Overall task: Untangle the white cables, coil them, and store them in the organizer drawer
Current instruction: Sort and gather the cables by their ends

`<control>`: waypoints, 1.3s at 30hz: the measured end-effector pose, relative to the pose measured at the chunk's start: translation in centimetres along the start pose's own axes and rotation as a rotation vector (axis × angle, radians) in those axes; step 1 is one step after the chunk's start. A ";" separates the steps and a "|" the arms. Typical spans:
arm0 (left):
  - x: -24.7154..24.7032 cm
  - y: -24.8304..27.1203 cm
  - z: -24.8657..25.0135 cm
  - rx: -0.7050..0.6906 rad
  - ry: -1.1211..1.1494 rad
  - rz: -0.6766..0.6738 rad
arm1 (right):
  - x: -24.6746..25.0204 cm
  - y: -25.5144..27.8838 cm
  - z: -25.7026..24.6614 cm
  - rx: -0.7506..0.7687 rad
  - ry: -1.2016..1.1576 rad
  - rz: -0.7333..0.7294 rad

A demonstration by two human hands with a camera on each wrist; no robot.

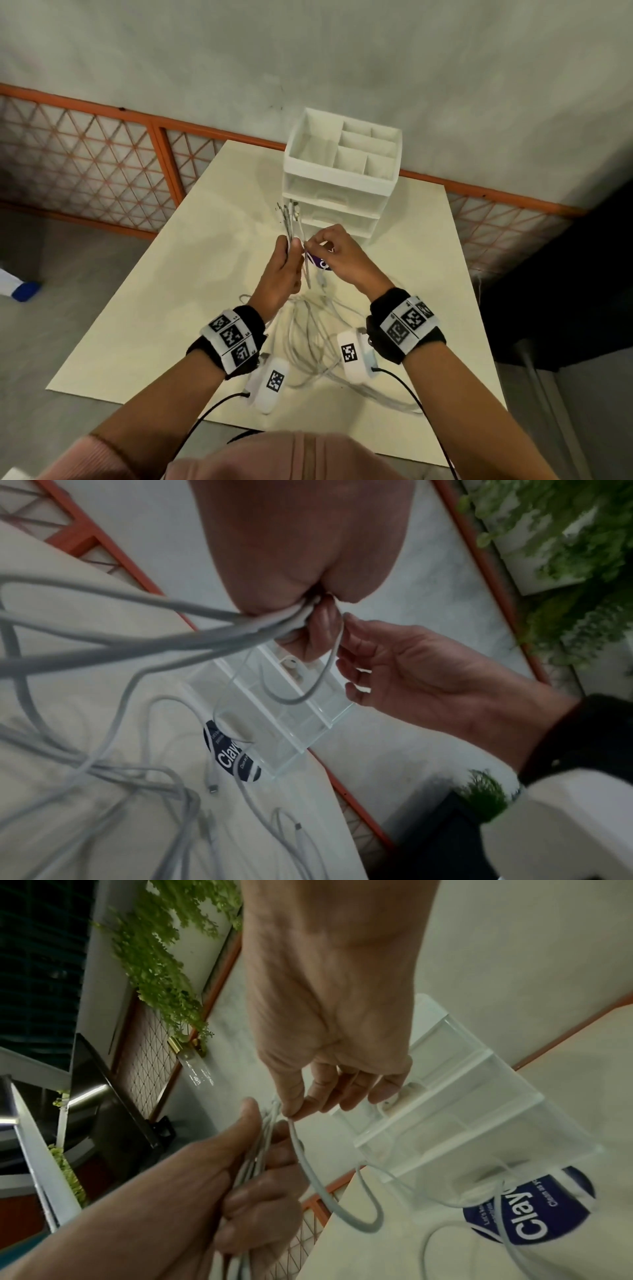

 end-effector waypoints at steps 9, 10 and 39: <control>0.0 0.5 0.6 0.011 -0.034 -0.021 | -0.8 0.1 -0.3 -0.032 -0.141 0.014; 0.2 0.5 1.1 -0.010 -0.037 -0.011 | -1.3 0.2 -0.1 -0.034 -0.200 -0.016; 2.7 0.5 3.1 -0.133 -0.317 -0.015 | 0.5 2.1 -0.4 -0.064 0.065 -0.346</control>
Point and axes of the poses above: each hand's wrist, its own y-axis away from the middle knuckle, its own x-axis out of the back of the hand, z = x × y, the point moved 9 cm from there along -y, towards the middle knuckle, and after that the axes turned 4 degrees about x, right-handed, at the moved point
